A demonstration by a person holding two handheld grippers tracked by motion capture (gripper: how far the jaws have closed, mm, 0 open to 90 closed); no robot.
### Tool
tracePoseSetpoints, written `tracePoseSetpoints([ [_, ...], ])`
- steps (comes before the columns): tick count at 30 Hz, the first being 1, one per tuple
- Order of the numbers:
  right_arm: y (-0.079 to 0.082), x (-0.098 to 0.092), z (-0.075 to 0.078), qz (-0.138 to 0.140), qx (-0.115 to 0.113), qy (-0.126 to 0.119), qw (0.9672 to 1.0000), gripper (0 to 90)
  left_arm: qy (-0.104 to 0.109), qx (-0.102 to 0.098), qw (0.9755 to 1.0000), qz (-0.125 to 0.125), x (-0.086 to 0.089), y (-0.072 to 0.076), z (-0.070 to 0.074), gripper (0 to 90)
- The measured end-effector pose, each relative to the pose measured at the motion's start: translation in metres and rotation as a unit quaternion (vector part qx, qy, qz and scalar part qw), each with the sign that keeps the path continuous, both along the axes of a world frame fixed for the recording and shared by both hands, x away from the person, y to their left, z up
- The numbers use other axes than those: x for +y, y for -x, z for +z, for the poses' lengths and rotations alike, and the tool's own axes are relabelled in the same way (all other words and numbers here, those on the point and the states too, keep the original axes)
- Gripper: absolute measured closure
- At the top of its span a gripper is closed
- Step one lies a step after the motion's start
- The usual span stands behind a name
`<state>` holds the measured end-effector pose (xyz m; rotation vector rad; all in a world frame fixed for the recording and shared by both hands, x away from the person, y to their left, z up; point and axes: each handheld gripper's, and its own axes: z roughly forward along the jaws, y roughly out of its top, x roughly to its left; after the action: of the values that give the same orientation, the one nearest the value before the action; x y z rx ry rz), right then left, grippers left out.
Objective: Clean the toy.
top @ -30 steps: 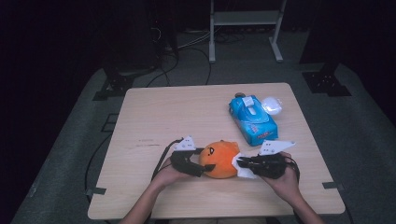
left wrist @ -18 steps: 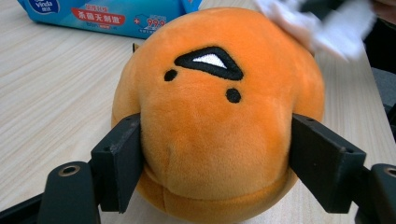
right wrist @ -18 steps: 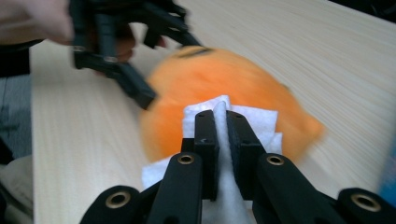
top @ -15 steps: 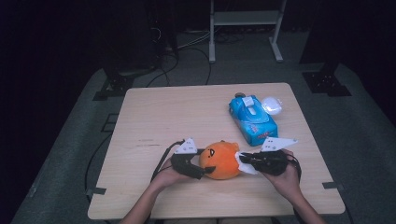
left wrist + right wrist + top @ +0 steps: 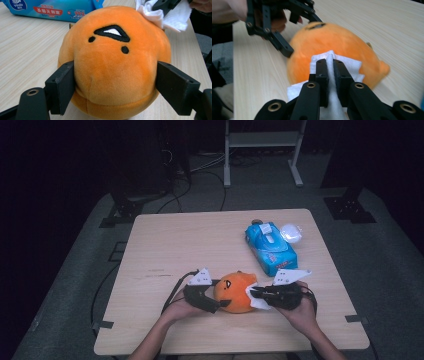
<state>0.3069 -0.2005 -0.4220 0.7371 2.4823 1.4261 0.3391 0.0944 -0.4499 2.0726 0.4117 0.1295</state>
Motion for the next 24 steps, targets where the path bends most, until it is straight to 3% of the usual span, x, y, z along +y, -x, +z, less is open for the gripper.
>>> tracePoseSetpoints([
  [4, 0.002, -0.002, -0.001, -0.003, 0.007, -0.001, 1.0, 83.0, -0.007, -0.007, 0.9999, 0.0, -0.003, 0.003, 0.002, 22.5],
  [11, 0.003, 0.019, 0.005, 0.026, -0.01, 0.003, 0.9996, 82.9, -0.008, -0.003, 1.0, -0.004, -0.001, 0.001, 0.001, 24.0],
  [13, 0.001, 0.014, 0.006, 0.018, -0.011, -0.002, 0.9998, 83.0, -0.005, -0.001, 1.0, -0.004, -0.001, 0.0, 0.0, 24.3],
  [18, -0.009, -0.01, 0.004, -0.034, -0.003, -0.009, 0.9994, 83.0, -0.014, -0.017, 0.9997, -0.009, -0.006, 0.004, 0.004, 24.5],
  [24, -0.002, 0.02, 0.008, 0.015, -0.006, -0.017, 0.9997, 82.9, -0.02, -0.027, 0.9993, -0.019, -0.011, 0.006, 0.006, 24.8],
])
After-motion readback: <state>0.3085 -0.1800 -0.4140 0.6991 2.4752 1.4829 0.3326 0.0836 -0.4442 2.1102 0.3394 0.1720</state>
